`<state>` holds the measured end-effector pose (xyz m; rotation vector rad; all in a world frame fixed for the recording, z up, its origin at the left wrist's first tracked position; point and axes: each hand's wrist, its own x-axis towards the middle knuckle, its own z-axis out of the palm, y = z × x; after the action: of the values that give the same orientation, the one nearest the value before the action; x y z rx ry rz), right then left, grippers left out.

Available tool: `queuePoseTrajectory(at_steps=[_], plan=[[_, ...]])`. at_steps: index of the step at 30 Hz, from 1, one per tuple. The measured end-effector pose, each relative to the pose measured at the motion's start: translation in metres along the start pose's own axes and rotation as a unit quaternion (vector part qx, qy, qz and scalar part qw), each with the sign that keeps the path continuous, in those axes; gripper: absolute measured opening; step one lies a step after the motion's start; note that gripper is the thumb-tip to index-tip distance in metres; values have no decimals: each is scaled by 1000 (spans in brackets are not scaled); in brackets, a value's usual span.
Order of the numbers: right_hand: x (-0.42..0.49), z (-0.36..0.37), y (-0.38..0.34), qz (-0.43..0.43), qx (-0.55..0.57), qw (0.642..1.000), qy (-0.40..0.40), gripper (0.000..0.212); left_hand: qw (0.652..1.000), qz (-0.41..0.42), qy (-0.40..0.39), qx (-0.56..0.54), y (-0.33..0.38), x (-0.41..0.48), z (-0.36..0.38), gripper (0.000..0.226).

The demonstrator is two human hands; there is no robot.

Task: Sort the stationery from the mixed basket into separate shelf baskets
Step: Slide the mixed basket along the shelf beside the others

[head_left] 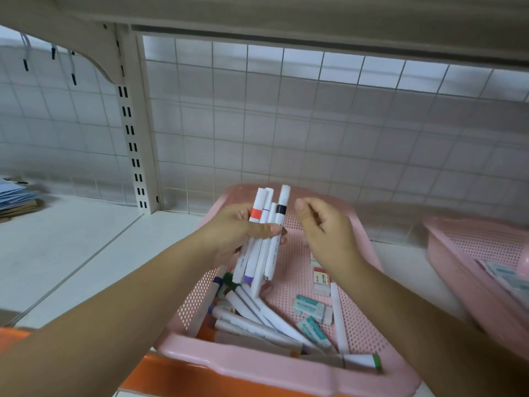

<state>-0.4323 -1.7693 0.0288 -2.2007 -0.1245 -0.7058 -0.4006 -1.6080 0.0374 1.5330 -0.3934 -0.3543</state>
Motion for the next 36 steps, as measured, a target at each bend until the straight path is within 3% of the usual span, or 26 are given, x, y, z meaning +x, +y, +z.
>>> queuePoseTrajectory(at_steps=[4,10,16,22,29,33,36], plan=[[2,-6,4,-26,-157,987,-11,35,997,15,59,-44,3,2,-7,13],[3,-25,-10,-71,-310,943,-103,43,999,29,35,-21,17,-5,3,15],[-9,-88,-16,-94,-386,910,-117,41,998,49,48,10,50,-19,53,8],[-54,-199,18,-63,-414,904,-82,41,997,81,-10,-10,78,-19,182,20],[-134,-383,81,41,-466,882,-48,40,990,95,-102,-23,84,-22,383,9],[-194,-473,116,113,-486,866,-13,72,987,92,-130,-13,77,-22,484,6],[-235,-535,140,147,-490,859,16,64,983,86,-159,-13,79,-21,548,7]])
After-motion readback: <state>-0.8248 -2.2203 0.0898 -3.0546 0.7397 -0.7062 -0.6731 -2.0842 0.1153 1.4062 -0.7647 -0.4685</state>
